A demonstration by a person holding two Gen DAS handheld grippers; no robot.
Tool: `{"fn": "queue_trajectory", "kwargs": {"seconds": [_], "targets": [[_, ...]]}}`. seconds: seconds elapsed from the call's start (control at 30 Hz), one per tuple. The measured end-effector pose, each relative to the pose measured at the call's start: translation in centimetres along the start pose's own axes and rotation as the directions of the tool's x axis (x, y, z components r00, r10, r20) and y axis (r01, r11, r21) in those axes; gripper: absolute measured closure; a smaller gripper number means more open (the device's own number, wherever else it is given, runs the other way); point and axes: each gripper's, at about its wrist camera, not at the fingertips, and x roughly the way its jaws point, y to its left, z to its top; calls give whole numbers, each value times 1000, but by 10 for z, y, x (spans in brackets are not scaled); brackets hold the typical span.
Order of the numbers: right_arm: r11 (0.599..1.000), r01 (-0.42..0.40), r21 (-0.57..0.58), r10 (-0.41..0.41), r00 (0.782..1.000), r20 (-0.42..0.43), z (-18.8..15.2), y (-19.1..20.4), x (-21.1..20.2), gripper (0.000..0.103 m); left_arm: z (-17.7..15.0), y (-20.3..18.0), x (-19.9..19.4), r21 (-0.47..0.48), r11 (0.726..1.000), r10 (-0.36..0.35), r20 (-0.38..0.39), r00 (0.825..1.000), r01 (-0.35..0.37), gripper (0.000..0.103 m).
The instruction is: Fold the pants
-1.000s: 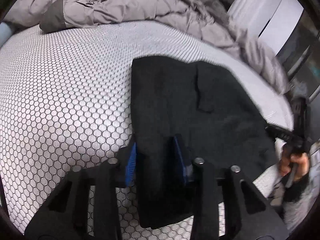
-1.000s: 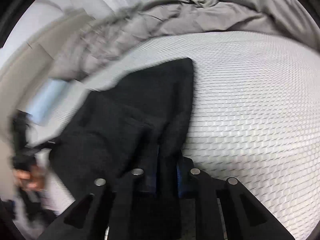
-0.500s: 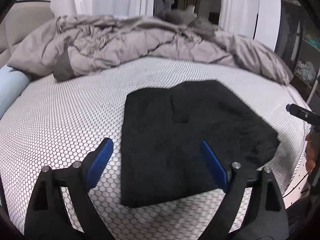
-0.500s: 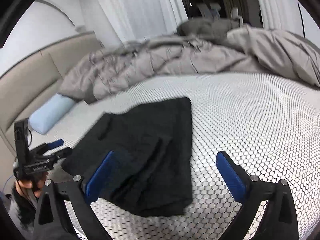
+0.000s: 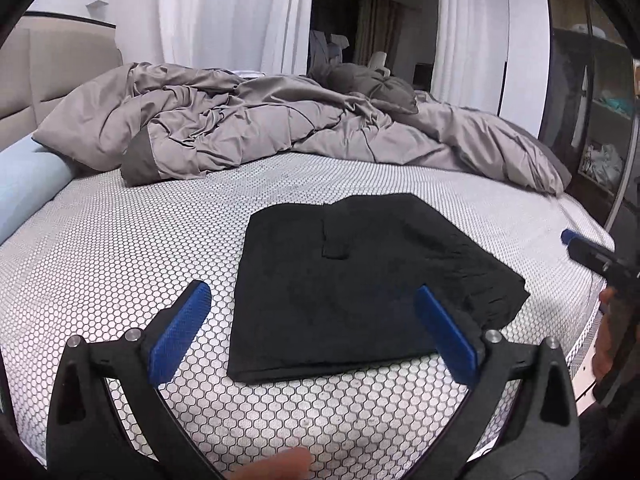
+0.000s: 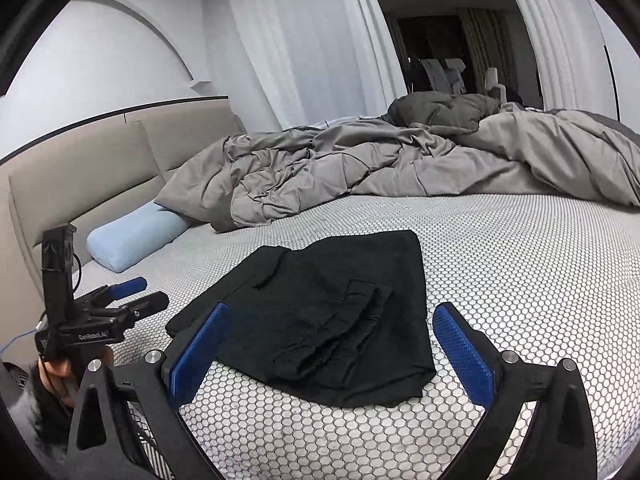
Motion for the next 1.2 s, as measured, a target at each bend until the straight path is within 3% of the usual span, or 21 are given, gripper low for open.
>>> {"fn": "queue_trajectory", "kwargs": {"seconds": [0.2, 1.2], "targets": [[998, 52, -39, -52, 999, 8, -6, 9, 8, 0, 2, 1, 5, -7, 1000, 1, 2, 1000, -1, 1], [997, 45, -57, -45, 999, -5, -12, 13, 16, 0, 3, 6, 20, 20, 1000, 1, -12, 1000, -1, 1]]}}
